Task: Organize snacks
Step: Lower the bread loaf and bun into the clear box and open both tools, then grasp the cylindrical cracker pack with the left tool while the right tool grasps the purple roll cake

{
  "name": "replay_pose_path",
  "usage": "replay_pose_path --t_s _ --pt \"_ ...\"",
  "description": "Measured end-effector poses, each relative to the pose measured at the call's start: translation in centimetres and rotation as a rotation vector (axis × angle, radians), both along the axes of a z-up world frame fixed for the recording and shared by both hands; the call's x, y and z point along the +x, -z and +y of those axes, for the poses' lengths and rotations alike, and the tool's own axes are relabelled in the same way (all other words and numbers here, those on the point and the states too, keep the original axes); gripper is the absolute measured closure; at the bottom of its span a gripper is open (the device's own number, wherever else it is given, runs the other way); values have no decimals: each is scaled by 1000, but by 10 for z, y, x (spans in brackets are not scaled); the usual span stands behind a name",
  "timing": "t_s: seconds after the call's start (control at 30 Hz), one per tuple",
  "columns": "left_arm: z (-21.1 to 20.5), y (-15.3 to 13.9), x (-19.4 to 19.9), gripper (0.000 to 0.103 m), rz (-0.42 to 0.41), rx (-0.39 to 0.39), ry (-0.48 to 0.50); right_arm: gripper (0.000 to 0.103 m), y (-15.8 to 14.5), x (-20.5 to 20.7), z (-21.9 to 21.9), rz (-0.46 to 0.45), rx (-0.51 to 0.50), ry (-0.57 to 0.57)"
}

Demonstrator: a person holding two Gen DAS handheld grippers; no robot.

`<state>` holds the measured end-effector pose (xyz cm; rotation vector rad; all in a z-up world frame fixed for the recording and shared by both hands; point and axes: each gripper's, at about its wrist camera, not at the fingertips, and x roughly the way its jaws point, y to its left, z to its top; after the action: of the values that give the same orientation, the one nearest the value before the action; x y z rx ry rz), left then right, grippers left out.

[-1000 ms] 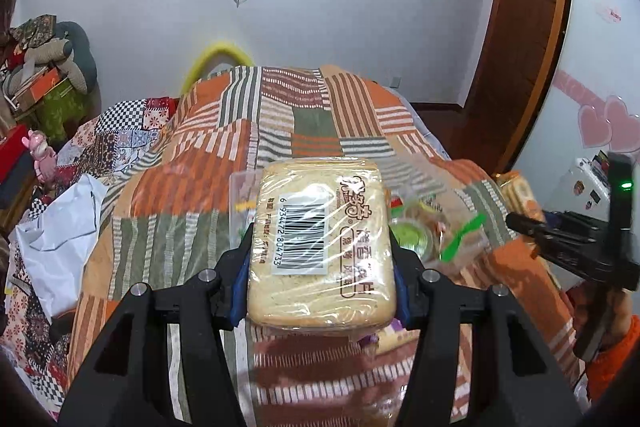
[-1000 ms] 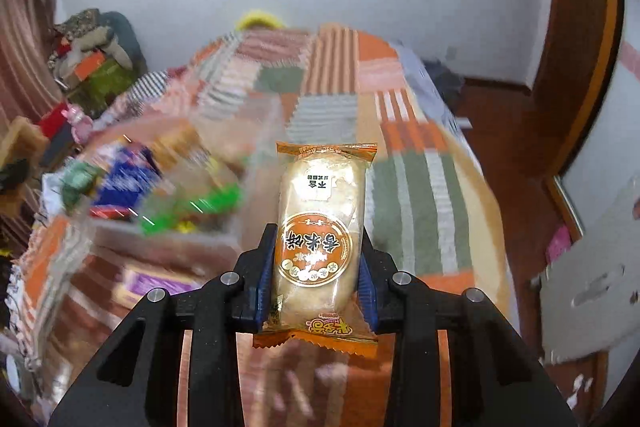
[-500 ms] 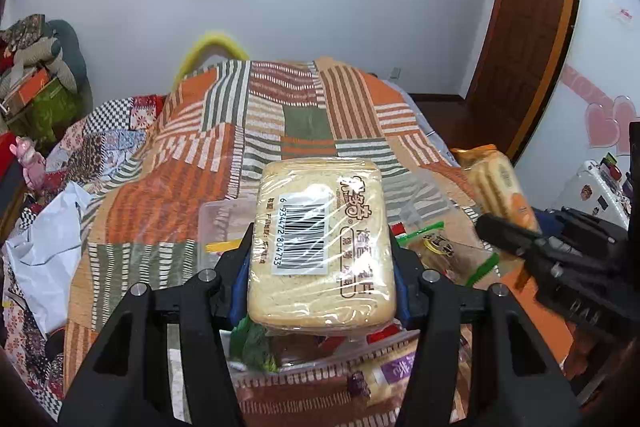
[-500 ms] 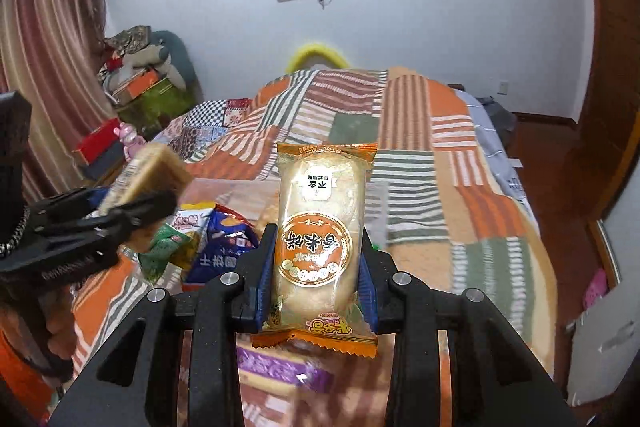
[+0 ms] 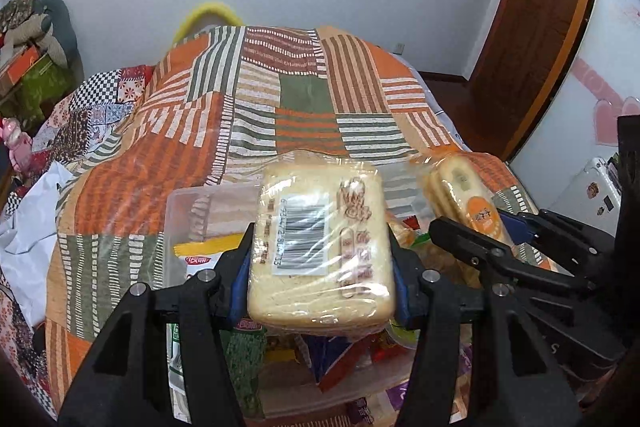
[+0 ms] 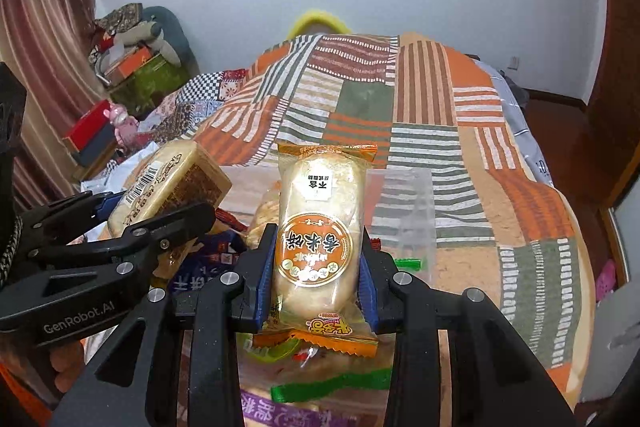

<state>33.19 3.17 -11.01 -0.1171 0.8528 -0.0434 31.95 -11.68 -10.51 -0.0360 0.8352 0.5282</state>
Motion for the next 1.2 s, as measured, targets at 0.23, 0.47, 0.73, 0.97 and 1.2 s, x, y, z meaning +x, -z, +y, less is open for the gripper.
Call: replay_pose_path --t_s 0.23,0.47,0.73,0.97,1.2 --pt "-3 -14 -10 45 -46 52 19 66 -7 -10 -3 -13 -5 -14" --pt "-5 -29 -39 37 -89 94 33 54 -27 -42 -11 -76 -2 -63" --pt "4 -30 -83 33 -90 80 38 43 -20 -77 -27 -54 1 -135" --pt "12 -12 -118 29 -46 91 31 35 21 -87 -25 36 -50 -175" --pt "18 14 -143 29 36 38 29 35 56 -74 -3 81 -137 -204"
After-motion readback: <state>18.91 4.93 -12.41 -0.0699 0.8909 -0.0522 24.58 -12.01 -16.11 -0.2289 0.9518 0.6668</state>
